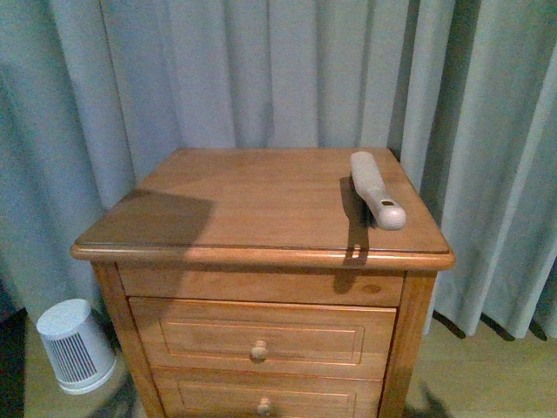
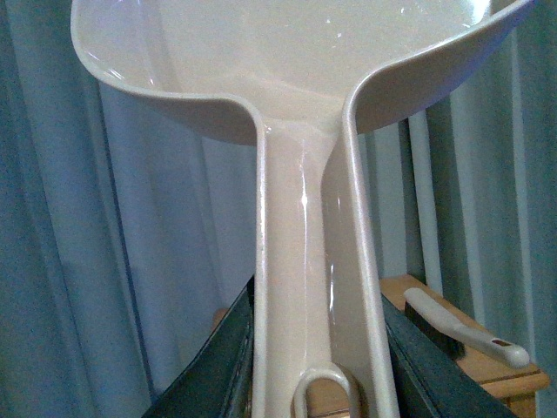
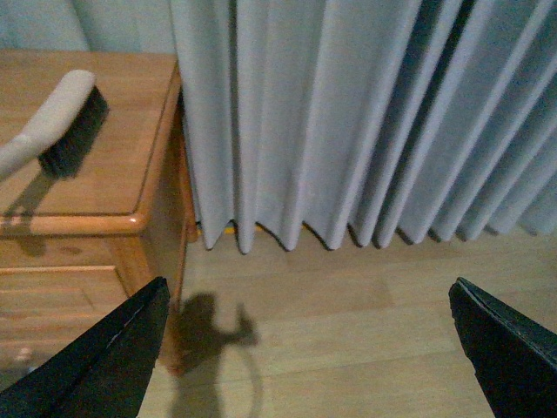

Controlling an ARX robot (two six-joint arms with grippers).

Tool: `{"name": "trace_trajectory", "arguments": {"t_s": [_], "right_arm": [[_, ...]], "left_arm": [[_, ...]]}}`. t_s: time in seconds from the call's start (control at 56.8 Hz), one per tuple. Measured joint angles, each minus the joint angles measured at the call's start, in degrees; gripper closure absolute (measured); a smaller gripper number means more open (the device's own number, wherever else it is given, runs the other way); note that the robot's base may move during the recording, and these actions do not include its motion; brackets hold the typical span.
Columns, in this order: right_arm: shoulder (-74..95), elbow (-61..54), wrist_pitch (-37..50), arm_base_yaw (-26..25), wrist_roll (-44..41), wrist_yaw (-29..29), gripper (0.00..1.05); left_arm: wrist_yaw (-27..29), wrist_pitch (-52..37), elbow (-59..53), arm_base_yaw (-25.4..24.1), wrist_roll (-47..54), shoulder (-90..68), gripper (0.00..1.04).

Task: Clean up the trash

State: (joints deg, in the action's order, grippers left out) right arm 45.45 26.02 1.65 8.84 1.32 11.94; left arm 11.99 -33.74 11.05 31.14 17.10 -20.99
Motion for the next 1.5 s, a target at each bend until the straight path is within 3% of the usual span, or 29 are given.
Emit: {"name": "trace_trajectory", "arguments": {"t_s": [0.123, 0.563, 0.862, 1.161, 1.495], "right_arm": [[19.21, 16.61, -6.14, 5.11, 5.75, -1.14, 0.07], [56.11, 52.48, -22.51, 16.37, 23.04, 0.2, 0.07], [66.27, 63.3, -26.84, 18.67, 27.3, 1.88, 0.07], [70.88, 65.75, -27.28, 19.61, 29.57, 1.95, 0.07], [72.06, 66.49, -27.47, 19.85, 30.82, 1.95, 0.51]], "left_arm": [[0.0, 0.0, 0.0, 0.0, -0.02, 0.0, 0.77], [0.0, 0.0, 0.0, 0.0, -0.04, 0.0, 0.77], [0.0, 0.0, 0.0, 0.0, -0.04, 0.0, 0.77], [0.0, 0.0, 0.0, 0.0, -0.04, 0.0, 0.77], [0.0, 0.0, 0.0, 0.0, -0.04, 0.0, 0.77]]}}
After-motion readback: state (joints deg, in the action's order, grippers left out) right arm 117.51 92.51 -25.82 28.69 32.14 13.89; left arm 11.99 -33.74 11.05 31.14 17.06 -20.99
